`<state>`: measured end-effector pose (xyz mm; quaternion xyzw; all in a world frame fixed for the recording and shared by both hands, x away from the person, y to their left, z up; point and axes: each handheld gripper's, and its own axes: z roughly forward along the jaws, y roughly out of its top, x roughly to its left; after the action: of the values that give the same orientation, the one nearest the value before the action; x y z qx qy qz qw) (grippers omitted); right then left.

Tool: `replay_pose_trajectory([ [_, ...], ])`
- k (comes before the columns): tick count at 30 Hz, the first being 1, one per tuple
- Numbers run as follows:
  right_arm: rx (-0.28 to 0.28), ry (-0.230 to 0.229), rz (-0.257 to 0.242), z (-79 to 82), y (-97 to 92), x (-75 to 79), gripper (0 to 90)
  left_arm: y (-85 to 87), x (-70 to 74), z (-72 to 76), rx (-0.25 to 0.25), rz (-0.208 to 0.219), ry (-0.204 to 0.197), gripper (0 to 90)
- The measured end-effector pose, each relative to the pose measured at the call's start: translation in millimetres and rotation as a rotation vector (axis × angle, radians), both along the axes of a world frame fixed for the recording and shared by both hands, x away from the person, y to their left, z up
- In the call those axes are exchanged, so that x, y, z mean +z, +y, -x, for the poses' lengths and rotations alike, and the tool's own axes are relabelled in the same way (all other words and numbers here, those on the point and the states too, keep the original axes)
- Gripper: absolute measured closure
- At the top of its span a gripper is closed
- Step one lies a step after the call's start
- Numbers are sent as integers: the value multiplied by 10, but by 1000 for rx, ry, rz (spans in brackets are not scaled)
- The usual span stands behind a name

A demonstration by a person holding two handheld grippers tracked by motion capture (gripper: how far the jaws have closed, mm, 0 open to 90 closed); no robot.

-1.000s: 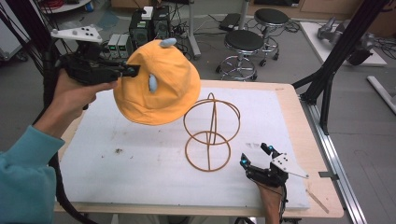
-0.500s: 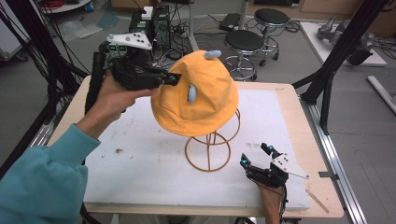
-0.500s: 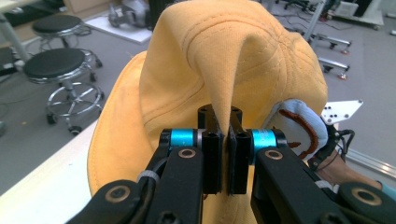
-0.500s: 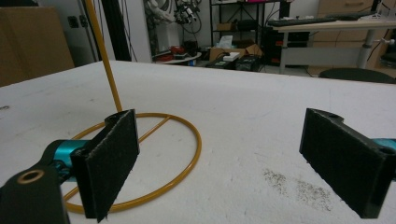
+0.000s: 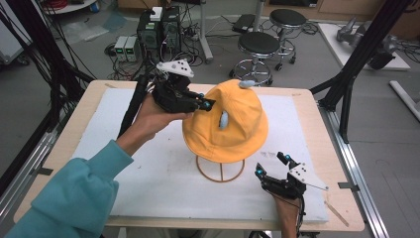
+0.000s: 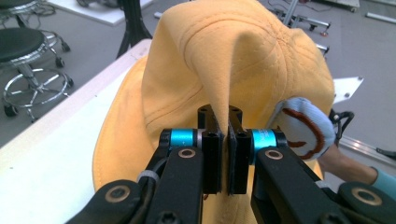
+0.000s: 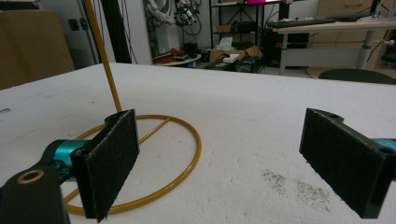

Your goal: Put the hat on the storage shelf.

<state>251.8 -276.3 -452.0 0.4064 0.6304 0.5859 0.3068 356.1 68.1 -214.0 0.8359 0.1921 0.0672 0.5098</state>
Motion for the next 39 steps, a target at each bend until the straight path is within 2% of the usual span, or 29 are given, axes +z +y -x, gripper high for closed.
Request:
replay_pose_trajectory([
  [6, -1, 2, 1, 0, -2, 1, 107, 37, -87, -35, -4, 23, 1, 860],
  [8, 0, 4, 5, 0, -2, 2, 107, 51, -99, -40, -4, 32, 3, 777],
  [9, -1, 4, 4, 1, 0, 2, 108, 54, -110, -44, -1, 38, 8, 702],
  [10, -2, 3, 5, 0, 1, 2, 108, 53, -113, -43, 3, 37, 7, 576],
  [11, -2, 3, 4, 1, 1, 2, 108, 50, -120, -35, 22, 25, -11, 493],
  [13, -1, 4, 7, 2, 1, 1, 107, 59, -139, -2, 60, -9, -84, 289],
  [14, -2, 4, 4, 1, 2, 2, 108, 68, -148, 1, 62, -12, -92, 161],
  [15, -1, 5, 5, 2, 2, 2, 107, 91, -159, 7, 66, -11, -109, 107],
  [17, 0, 5, 5, 2, 3, 2, 107, 158, -194, 17, 64, 6, -132, 71],
  [20, 1, 2, 9, 2, 2, 1, 107, 285, -260, 33, 84, -1, -153, 68],
  [23, 0, 2, 11, 4, 3, 1, 107, 476, -359, 69, 114, -3, -151, 68],
  [26, 0, 2, 10, 4, 4, 2, 107, 687, -460, 138, 143, 17, -159, 68],
  [28, -1, 4, 14, 7, 8, 2, 107, 860, -561, 214, 171, 22, -190, 68],
  [29, -1, 4, 14, 7, 9, 2, 107, 967, -637, 271, 184, 6, -210, 68],
  [30, -2, 2, 14, 3, 9, 2, 108, 1045, -717, 328, 202, 20, -225, 68],
  [32, -2, 7, 14, 4, 11, 3, 107, 1209, -898, 417, 244, 19, -241, 70],
  [34, -3, 5, 18, 1, 14, 3, 107, 1369, -1114, 470, 281, 52, -235, 70],
  [39, -3, 3, 26, 8, 24, 5, 107, 1702, -1591, 556, 357, 73, -210, 70],
])
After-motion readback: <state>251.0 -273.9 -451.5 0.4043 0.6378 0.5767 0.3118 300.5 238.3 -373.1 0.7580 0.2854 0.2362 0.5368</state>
